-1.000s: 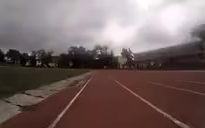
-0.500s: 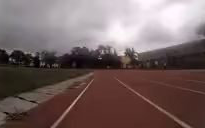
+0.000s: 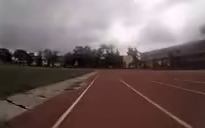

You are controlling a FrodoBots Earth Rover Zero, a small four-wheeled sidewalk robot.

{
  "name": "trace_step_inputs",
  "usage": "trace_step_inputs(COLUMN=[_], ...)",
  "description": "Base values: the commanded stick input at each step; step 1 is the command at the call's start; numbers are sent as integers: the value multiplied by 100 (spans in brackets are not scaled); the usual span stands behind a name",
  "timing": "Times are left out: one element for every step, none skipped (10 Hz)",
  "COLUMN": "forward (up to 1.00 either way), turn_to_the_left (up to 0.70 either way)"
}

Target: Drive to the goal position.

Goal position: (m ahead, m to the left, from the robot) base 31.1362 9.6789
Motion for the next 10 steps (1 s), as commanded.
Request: trace_step_inputs(forward=[70, 70, 70, 70, 70, 70, 70, 70, 70, 70], turn_to_the_left=[-35, -35, -35, -35, -8, 11, 10, 9, 8, 8])
